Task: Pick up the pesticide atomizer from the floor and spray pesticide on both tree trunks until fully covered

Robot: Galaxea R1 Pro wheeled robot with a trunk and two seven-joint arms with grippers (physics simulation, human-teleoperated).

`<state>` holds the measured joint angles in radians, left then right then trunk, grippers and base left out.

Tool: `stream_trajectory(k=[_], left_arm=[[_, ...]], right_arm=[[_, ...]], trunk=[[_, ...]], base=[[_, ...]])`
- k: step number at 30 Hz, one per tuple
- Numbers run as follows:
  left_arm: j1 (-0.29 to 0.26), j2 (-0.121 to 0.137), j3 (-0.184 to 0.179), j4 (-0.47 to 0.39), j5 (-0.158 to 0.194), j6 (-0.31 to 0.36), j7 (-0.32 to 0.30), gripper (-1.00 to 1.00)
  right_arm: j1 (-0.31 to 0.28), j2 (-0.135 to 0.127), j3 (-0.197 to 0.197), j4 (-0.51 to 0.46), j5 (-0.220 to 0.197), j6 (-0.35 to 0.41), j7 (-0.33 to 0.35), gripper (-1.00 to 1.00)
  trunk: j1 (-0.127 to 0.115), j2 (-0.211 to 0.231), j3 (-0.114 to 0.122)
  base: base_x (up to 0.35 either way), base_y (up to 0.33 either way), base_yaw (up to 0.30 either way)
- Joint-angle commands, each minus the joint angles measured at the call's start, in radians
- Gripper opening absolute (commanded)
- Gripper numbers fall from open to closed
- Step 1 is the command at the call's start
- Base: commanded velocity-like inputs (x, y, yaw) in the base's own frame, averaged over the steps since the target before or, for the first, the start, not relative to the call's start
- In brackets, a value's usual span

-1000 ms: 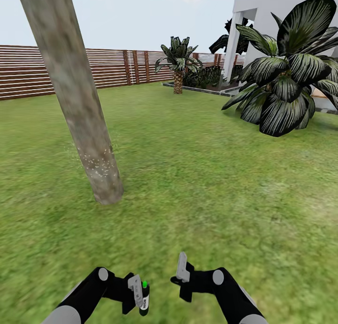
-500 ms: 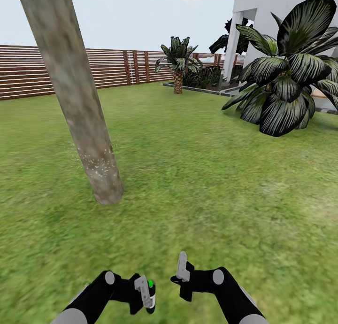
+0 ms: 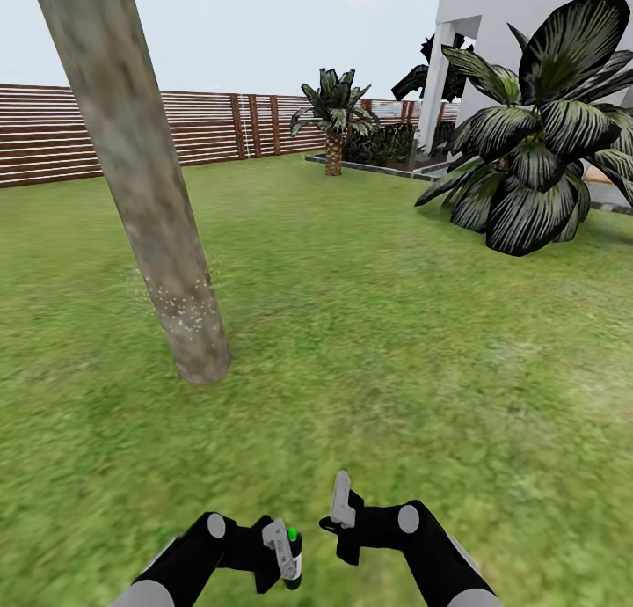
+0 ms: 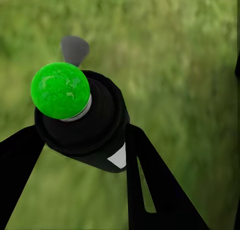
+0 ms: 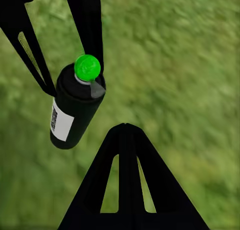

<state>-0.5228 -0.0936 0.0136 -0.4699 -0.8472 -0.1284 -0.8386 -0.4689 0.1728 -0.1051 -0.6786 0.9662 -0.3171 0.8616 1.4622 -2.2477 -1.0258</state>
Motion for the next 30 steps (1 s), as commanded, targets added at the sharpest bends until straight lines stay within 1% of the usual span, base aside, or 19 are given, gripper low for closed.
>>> stream_trajectory(k=[1,3,5,6,8,13,21,30], left_arm=[[0.0,-0.004,0.002,-0.001,-0.007,-0.01,-0.001,-1.0],[0.0,-0.01,0.002,-0.001,-0.005,-0.01,-0.001,-1.0],[0.0,-0.013,0.002,-0.001,-0.004,-0.01,-0.001,-1.0],[0.0,-0.013,0.002,-0.001,-0.004,-0.01,-0.001,-1.0],[0.0,-0.013,0.003,-0.001,-0.004,-0.012,-0.001,-1.0],[0.0,-0.013,0.003,-0.001,-0.003,-0.017,-0.001,-1.0],[0.0,-0.033,0.003,-0.001,0.002,-0.02,-0.001,-1.0],[0.0,-0.041,0.004,-0.001,0.004,-0.022,-0.001,-1.0]], right_arm=[[-0.001,0.002,-0.007,-0.001,0.008,-0.005,0.005,-1.0],[-0.001,0.002,-0.004,0.0,0.008,-0.006,0.005,-1.0],[-0.001,0.002,0.019,0.0,0.008,-0.006,0.005,-1.0],[-0.001,0.002,0.041,0.0,0.008,-0.006,0.004,-1.0],[-0.001,0.002,0.053,-0.001,0.008,-0.005,0.004,-1.0],[-0.001,0.002,0.056,-0.001,0.008,-0.005,0.004,-1.0],[-0.001,0.002,0.056,-0.001,0.008,-0.005,0.004,-1.0],[-0.001,0.002,0.056,-0.001,0.008,-0.005,0.004,-1.0]], trunk=[[0.0,0.0,-0.001],[0.0,0.0,-0.001],[0.0,0.0,-0.001],[0.0,0.0,-0.001],[0.0,0.0,-0.001],[0.0,0.0,-0.001],[0.0,0.0,-0.001],[0.0,0.0,-0.001]], base=[[0.0,0.0,0.0],[0.0,0.0,0.0],[0.0,0.0,0.0],[0.0,0.0,0.0],[0.0,0.0,0.0],[0.0,0.0,0.0],[0.0,0.0,0.0],[0.0,0.0,0.0]])
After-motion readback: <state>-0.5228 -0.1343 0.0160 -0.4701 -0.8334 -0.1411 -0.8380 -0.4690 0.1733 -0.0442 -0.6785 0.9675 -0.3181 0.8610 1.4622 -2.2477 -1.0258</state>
